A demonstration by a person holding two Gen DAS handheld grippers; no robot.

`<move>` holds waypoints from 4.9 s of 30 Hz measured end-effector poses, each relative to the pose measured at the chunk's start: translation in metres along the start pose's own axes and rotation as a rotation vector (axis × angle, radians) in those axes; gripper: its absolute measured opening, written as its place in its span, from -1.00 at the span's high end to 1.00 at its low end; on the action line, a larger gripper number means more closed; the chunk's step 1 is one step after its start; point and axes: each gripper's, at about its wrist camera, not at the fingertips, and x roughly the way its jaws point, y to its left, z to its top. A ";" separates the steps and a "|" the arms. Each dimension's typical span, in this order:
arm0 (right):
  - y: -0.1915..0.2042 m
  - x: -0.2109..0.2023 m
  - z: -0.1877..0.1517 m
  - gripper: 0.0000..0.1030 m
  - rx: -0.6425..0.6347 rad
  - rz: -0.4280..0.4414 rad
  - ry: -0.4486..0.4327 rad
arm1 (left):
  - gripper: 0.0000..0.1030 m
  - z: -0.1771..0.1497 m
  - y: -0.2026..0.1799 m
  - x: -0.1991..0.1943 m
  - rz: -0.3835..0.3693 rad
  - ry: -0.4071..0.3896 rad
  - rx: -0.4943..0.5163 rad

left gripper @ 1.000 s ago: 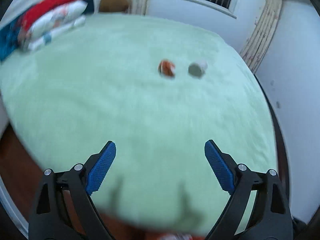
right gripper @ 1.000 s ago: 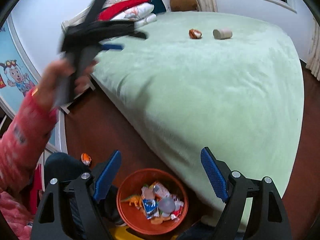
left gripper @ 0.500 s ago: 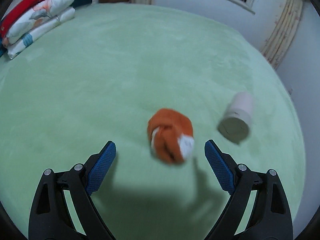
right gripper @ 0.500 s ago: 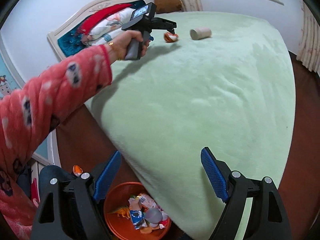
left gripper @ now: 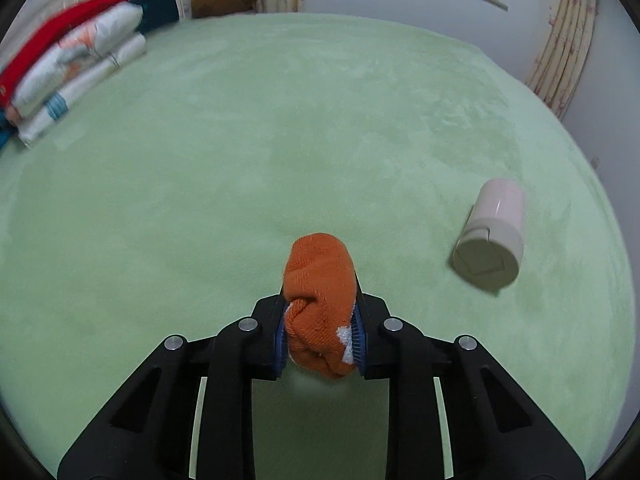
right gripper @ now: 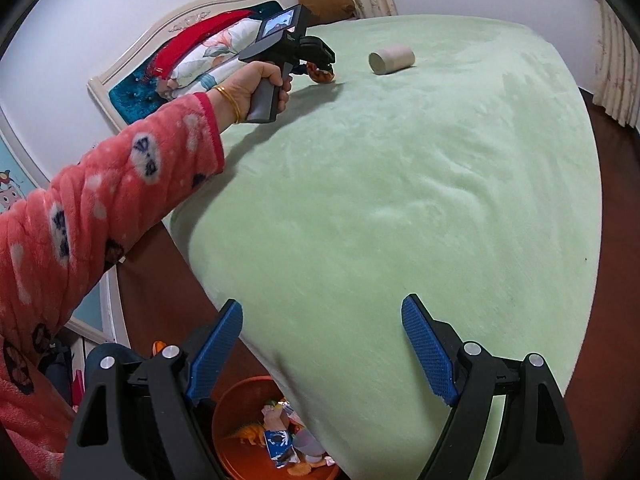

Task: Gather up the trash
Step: 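Grasp the orange knit hat with the left gripper while the right gripper grasps the white cup, then carry the knit hat and white cup to the basin and release both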

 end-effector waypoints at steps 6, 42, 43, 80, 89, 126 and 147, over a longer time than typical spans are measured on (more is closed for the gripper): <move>0.006 0.000 0.012 -0.56 -0.008 0.016 -0.025 | 0.54 -0.023 0.002 -0.056 0.013 -0.037 0.065; -0.111 0.254 0.363 -0.11 0.528 -0.347 -0.040 | 0.54 -0.159 0.064 -0.161 0.046 -0.110 0.009; -0.107 0.254 0.363 -0.10 0.491 -0.360 -0.040 | 0.54 -0.159 0.064 -0.161 0.045 -0.110 0.012; 0.059 -0.061 0.047 -0.05 -0.149 -0.264 -0.193 | 0.53 -0.284 0.029 -0.298 -0.006 -0.150 0.027; 0.077 -0.072 -0.051 -0.05 -0.200 -0.210 -0.083 | 0.53 -0.359 0.017 -0.303 -0.034 -0.057 0.052; 0.067 0.101 -0.204 -0.07 -0.133 -0.140 0.548 | 0.16 -0.533 0.001 -0.121 -0.153 0.664 -0.115; 0.053 0.103 -0.193 -0.42 -0.054 -0.139 0.540 | -0.50 -0.531 0.004 -0.119 -0.143 0.665 -0.113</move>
